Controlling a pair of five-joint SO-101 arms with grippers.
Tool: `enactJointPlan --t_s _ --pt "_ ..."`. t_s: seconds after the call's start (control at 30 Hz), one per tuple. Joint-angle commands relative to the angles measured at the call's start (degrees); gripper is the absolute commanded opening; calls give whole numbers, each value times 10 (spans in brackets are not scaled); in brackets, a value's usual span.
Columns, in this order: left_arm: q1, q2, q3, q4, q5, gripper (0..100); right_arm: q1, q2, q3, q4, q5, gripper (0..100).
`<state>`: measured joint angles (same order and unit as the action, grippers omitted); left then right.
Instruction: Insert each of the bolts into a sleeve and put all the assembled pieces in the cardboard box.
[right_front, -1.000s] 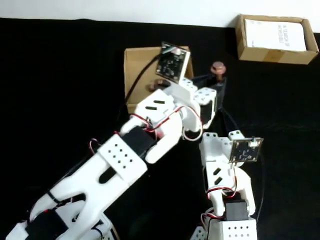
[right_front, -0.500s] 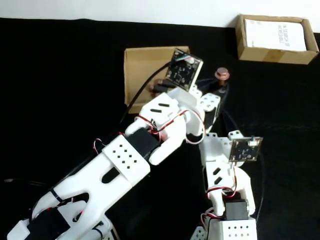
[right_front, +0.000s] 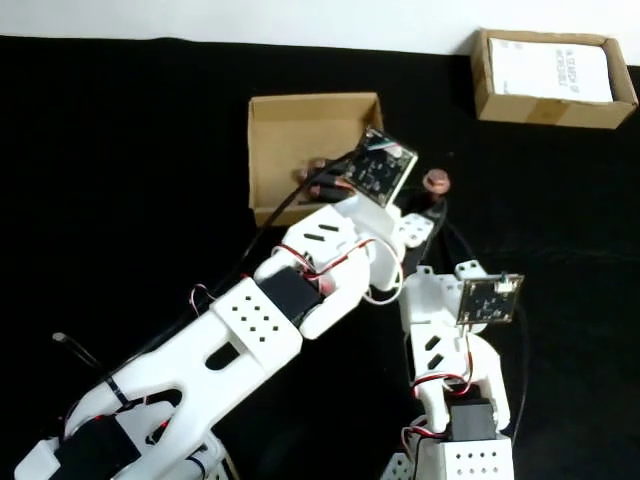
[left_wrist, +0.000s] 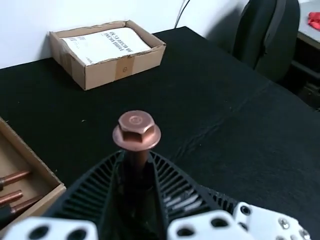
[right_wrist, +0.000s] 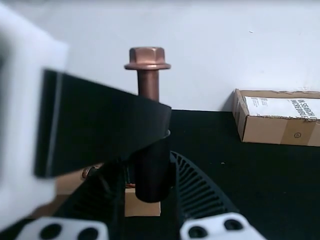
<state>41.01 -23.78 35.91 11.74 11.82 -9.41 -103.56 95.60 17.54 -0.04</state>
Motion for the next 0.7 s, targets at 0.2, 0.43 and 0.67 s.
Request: enactJointPlan --t_s 0.2,0.43,0.67 --pt "5 -18 -5 127 -3 254 1 -6 71 -9 -1 7" --pt "-1 -95 -1 256 -4 239 2 0 33 -6 -4 6" --pt "-7 -254 52 325 -4 20 2 22 -74 65 -29 6"
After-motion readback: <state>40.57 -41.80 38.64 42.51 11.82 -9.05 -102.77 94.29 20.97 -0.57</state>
